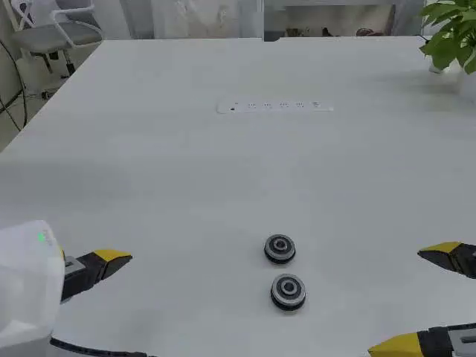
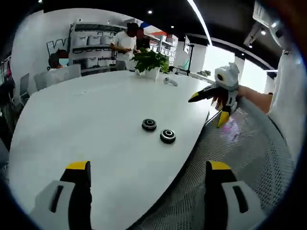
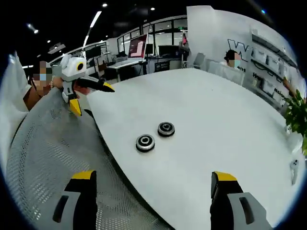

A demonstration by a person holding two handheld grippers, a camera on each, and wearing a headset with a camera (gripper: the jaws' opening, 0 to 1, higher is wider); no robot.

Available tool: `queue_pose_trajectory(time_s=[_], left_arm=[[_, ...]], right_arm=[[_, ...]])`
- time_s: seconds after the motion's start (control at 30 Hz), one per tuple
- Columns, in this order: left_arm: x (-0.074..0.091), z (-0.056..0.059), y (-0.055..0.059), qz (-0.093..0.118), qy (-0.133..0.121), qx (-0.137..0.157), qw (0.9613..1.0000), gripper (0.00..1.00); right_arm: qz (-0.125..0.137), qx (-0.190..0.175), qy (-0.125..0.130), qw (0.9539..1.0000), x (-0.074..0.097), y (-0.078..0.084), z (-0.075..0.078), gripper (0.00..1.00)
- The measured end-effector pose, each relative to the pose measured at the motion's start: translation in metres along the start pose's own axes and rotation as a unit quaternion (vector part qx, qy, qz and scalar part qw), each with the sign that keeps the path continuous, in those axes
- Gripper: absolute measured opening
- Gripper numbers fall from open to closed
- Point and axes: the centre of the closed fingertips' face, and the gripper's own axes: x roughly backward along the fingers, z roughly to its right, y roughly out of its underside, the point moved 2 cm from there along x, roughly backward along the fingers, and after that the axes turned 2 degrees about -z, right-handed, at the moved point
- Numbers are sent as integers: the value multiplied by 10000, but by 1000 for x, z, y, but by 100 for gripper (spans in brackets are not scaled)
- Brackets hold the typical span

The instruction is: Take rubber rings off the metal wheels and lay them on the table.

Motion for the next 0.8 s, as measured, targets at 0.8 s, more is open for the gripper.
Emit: queue_pose_trajectory(time_s=[0.8], left_arm=[[-4,13,9,-223,454,199,9985,96]], right_arm=[[197,-71,707,9973,8,-4,20,98]])
